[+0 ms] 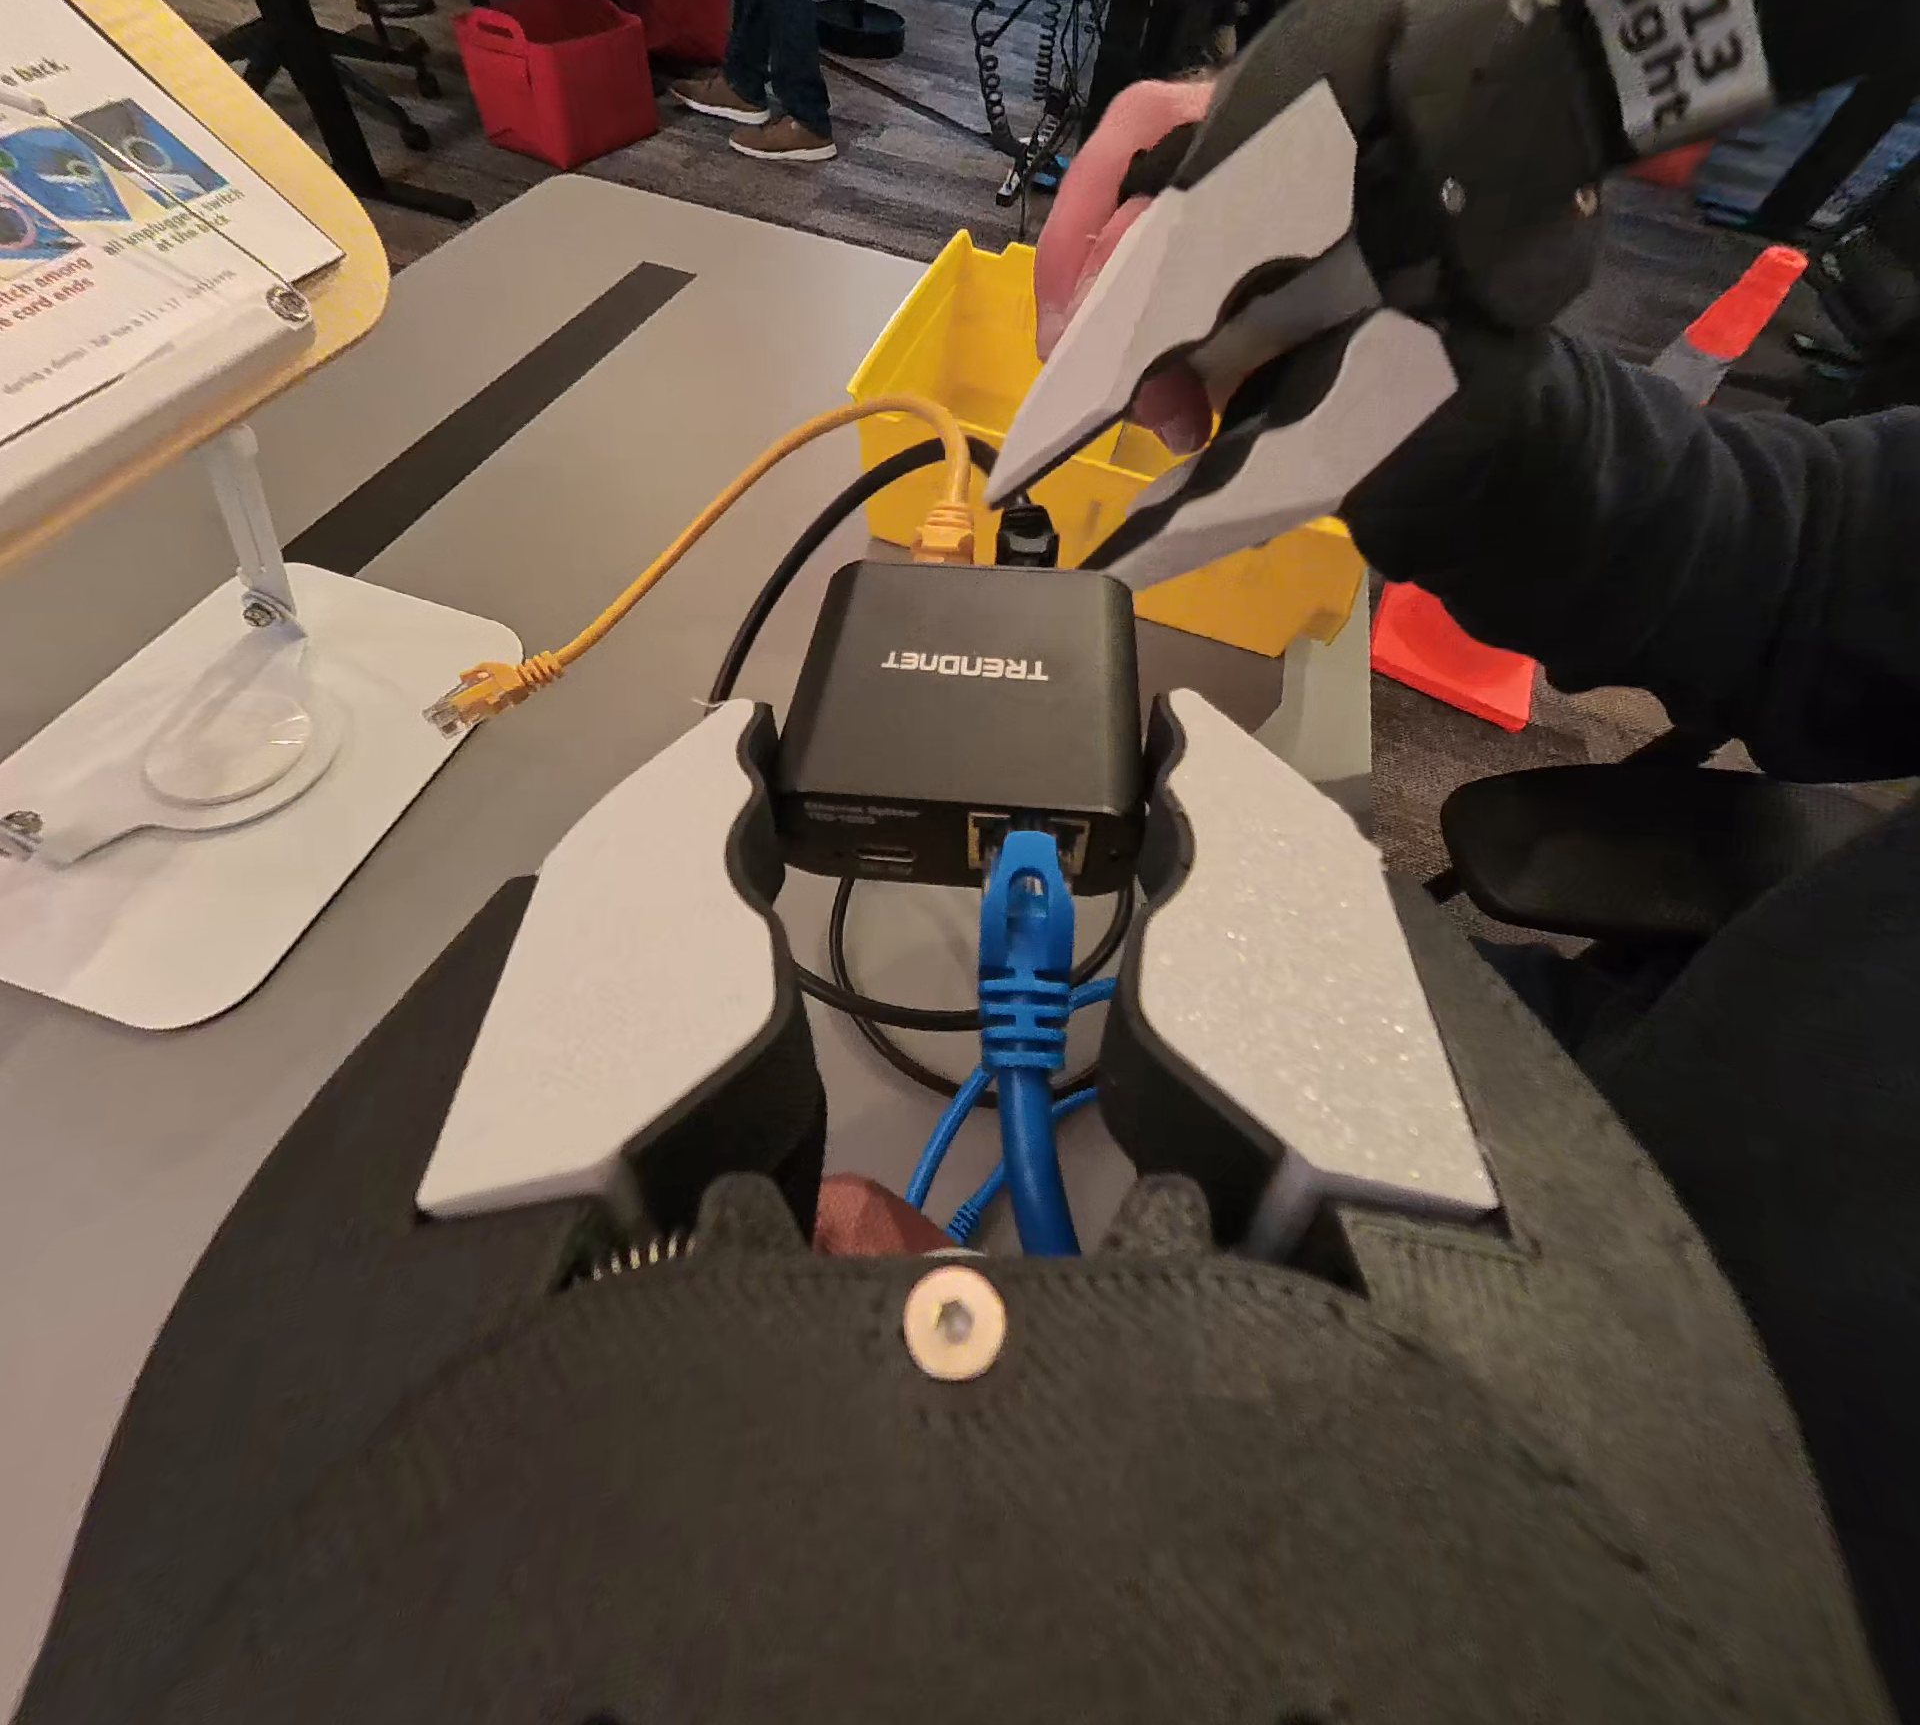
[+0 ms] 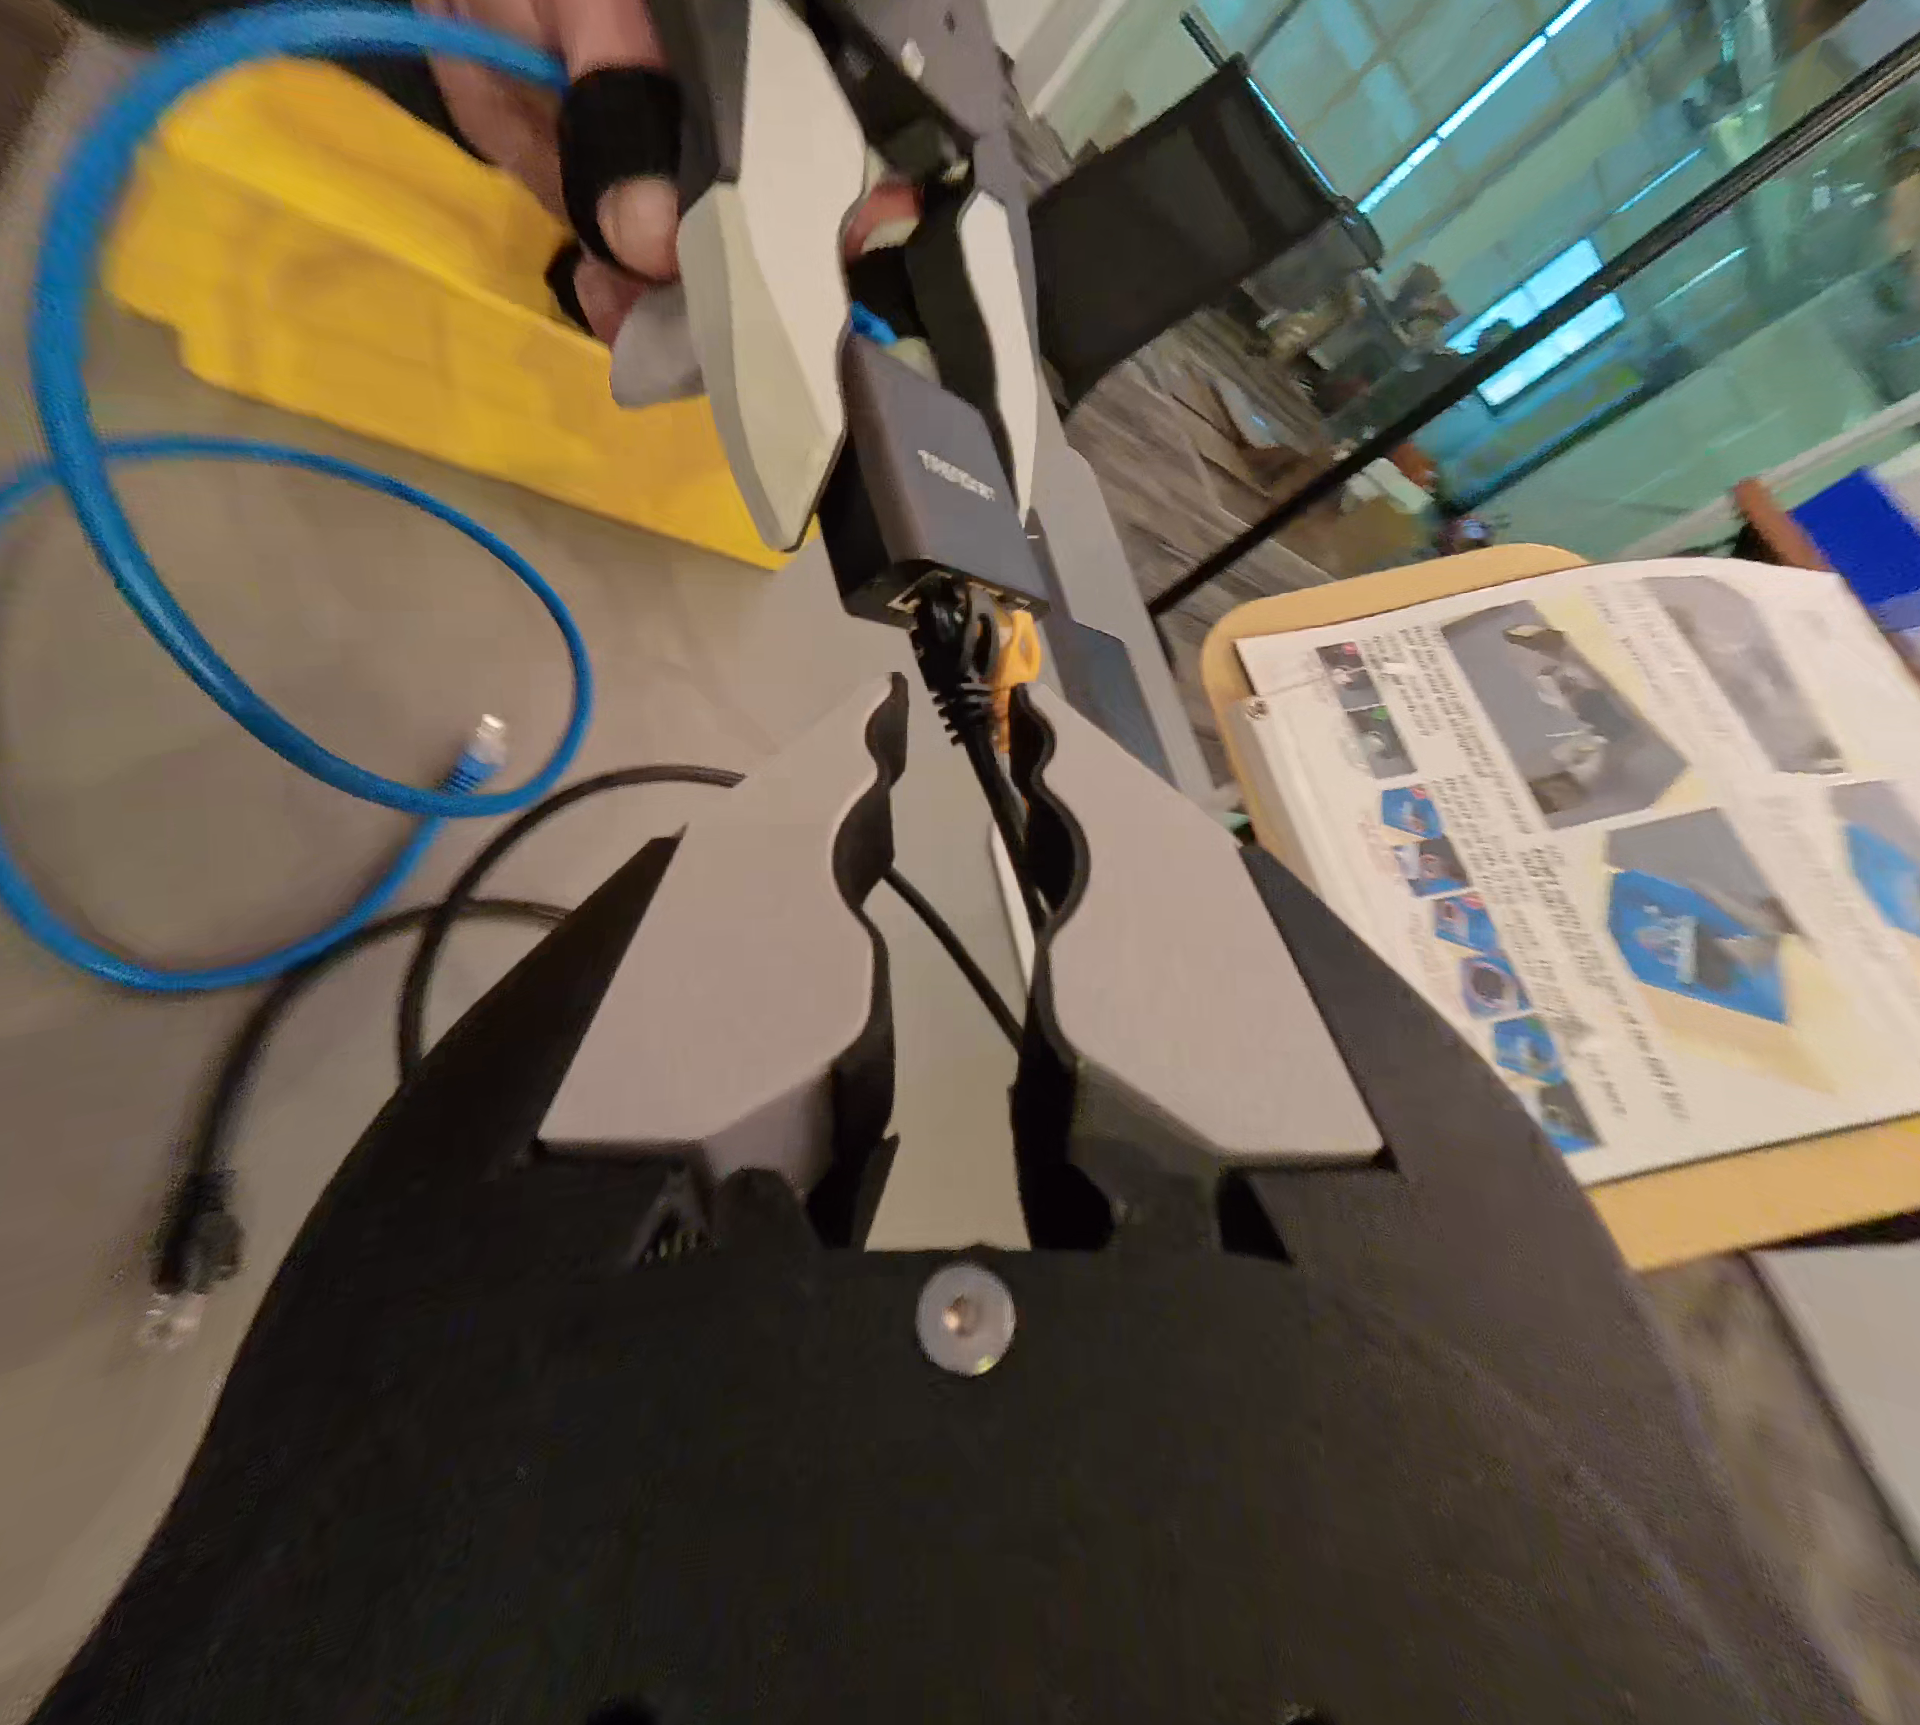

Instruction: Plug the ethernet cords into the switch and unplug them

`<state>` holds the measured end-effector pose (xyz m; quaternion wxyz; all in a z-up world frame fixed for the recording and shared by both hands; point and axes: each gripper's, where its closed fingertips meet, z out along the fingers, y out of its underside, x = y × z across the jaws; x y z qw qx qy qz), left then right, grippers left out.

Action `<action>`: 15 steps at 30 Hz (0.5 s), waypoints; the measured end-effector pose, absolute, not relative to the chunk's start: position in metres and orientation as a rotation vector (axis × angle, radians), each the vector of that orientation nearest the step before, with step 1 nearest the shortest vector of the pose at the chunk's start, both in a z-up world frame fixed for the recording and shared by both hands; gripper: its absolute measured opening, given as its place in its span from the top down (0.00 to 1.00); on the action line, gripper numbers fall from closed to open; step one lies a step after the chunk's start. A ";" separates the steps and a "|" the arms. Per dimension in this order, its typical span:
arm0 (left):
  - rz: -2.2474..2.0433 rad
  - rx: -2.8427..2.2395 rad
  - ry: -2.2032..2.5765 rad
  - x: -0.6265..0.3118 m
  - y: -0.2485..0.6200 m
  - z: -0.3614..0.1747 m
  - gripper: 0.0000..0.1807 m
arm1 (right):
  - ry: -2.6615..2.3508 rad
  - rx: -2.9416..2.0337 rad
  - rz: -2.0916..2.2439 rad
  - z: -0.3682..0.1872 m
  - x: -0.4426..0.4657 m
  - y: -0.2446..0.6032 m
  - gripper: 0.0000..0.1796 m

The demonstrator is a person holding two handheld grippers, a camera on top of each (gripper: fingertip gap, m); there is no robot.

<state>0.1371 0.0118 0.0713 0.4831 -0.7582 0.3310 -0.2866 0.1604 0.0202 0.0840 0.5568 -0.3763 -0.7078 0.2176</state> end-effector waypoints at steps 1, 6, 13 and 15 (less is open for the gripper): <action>-0.707 -1.846 0.806 0.136 0.011 0.072 0.63 | -1.666 -0.895 0.560 0.089 0.162 0.019 0.91; -0.731 -1.827 0.808 0.135 0.009 0.076 0.63 | -1.737 -0.903 0.620 0.092 0.164 0.016 0.89; -0.729 -1.810 0.853 0.140 0.005 0.077 0.63 | -1.746 -0.921 0.776 0.098 0.159 0.009 0.89; -0.745 -1.811 0.849 0.141 0.004 0.078 0.63 | -1.774 -0.872 0.727 0.097 0.158 0.008 0.91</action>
